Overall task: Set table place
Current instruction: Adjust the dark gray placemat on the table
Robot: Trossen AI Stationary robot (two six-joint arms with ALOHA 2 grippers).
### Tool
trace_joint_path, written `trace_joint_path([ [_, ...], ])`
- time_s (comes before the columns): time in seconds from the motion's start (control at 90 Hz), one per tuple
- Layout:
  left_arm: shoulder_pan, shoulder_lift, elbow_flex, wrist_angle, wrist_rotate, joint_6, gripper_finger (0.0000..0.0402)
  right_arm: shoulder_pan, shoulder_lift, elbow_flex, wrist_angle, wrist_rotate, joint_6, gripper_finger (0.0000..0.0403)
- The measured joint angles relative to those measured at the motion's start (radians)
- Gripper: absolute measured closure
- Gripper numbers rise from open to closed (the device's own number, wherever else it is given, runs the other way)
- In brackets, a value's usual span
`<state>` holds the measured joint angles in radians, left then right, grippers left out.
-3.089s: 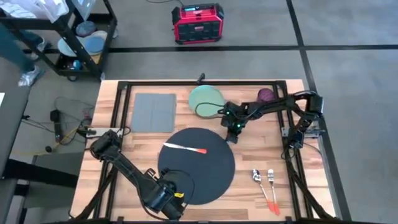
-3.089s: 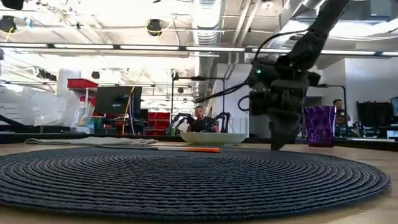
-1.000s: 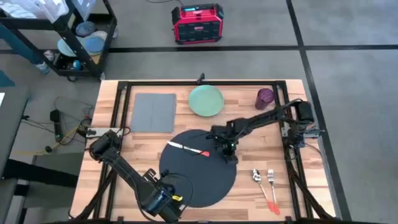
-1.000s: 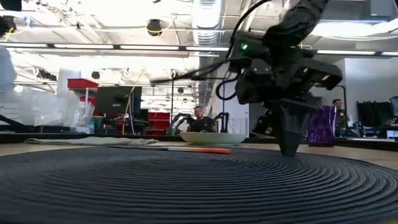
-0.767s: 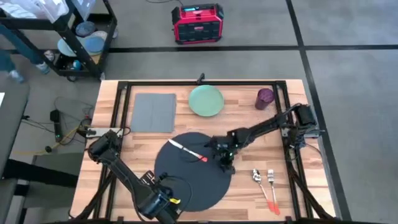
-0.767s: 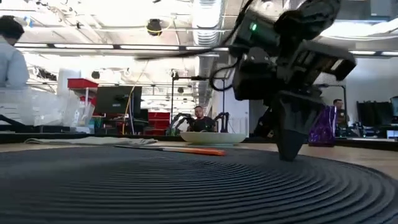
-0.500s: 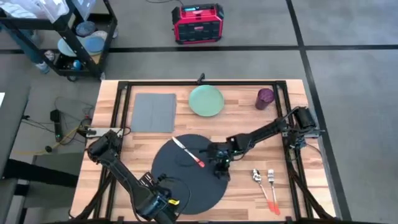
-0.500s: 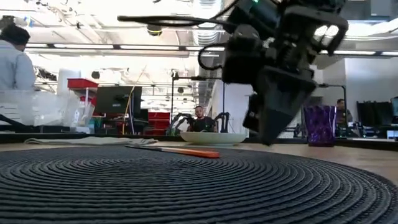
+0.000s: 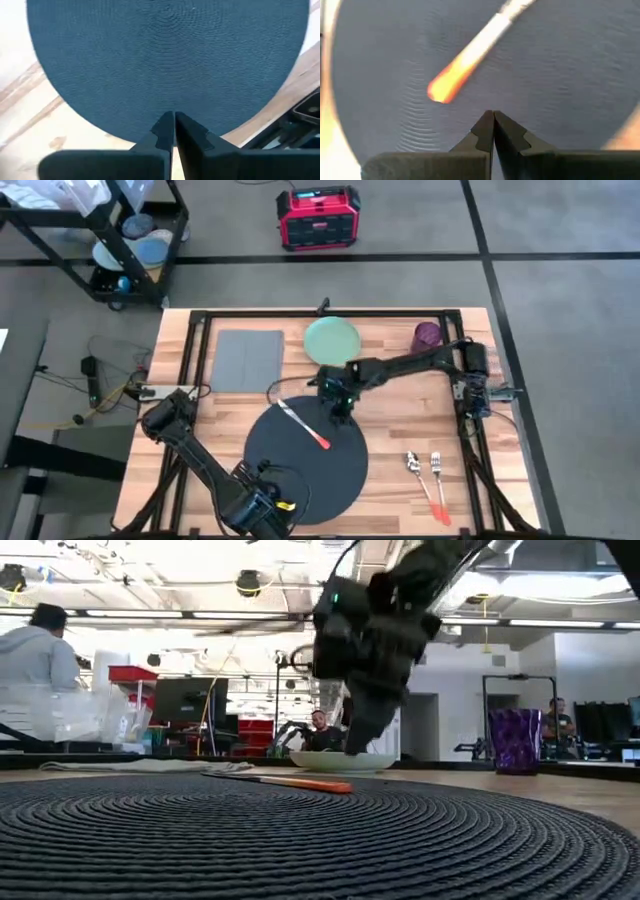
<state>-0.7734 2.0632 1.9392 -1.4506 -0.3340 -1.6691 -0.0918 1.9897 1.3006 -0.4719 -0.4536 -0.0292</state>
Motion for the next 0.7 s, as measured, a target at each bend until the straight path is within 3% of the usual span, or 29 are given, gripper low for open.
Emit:
trace_joint_path([
  [0.322,0.000,0.000,0.000,0.002,0.000,0.002,0.0401,-0.056,0.025,-0.062,-0.060,-0.004,-0.083,0.0403],
  [0.7,0.000,0.000,0.000,0.002,0.001,0.068,0.0401,-0.015,-0.022,-0.255,0.041,-0.066,0.063,0.0403],
])
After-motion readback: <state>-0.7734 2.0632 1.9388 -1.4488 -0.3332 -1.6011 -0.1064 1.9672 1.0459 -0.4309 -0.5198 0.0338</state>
